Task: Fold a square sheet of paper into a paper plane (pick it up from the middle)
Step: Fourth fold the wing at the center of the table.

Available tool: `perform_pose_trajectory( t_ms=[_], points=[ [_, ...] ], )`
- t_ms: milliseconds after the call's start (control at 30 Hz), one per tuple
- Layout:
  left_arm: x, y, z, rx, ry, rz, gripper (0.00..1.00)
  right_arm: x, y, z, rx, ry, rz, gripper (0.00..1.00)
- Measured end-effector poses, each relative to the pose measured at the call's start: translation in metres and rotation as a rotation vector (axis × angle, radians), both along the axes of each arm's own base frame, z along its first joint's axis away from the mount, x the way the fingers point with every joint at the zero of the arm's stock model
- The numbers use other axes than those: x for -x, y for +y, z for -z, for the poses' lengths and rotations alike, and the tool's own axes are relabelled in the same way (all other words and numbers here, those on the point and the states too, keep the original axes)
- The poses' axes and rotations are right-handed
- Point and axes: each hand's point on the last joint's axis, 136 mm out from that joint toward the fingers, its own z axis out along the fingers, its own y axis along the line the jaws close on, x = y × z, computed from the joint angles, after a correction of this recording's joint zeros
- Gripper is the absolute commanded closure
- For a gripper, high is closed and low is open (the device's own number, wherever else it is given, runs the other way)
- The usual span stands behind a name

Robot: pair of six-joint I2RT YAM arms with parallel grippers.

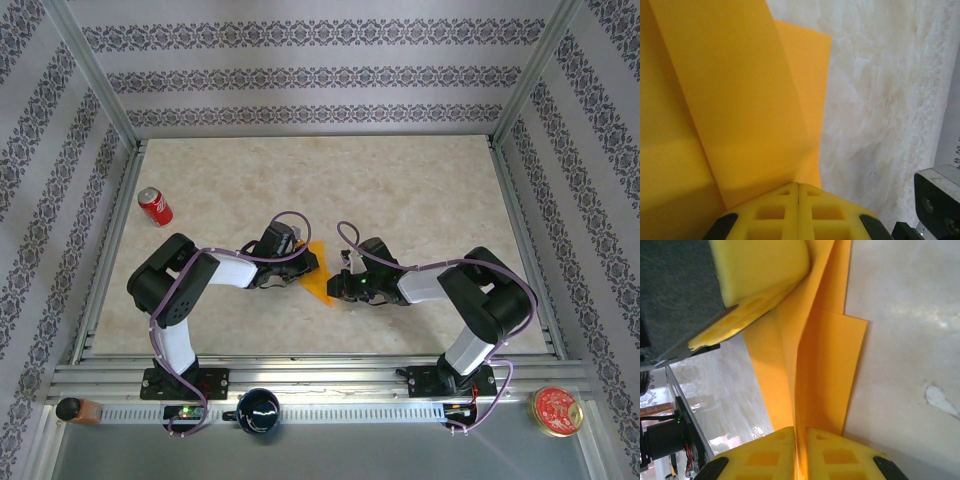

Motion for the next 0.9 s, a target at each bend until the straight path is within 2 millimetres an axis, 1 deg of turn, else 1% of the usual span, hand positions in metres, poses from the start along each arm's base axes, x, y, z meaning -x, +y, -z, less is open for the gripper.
perform_pose_trajectory(
  t_ms=[200,467,533,600,733,900],
  points=[
    [0.001,-0.001,0.0,0.002,0.002,0.004,0.96,0.003,-0.001,0.002,0.004,0.015,-0.007,0.92],
    [0.001,-0.001,0.0,0.004,0.004,0.006,0.96,0.006,-0.003,-0.001,-0.016,0.049,-0.013,0.87],
    [0.001,-0.001,0.0,0.004,0.004,0.006,0.96,0.01,-0.004,-0.002,-0.019,0.067,-0.022,0.88],
    [0.001,-0.001,0.0,0.004,0.004,0.006,0.96,0.013,-0.003,-0.002,-0.023,0.079,-0.031,0.92],
    [0.002,-0.001,0.0,0.006,0.006,0.008,0.96,0.014,-0.005,-0.001,-0.023,0.085,-0.032,0.94],
    [0.003,-0.002,0.0,0.009,0.009,0.013,0.96,0.014,-0.006,0.0,-0.028,0.096,-0.031,0.9]
  ],
)
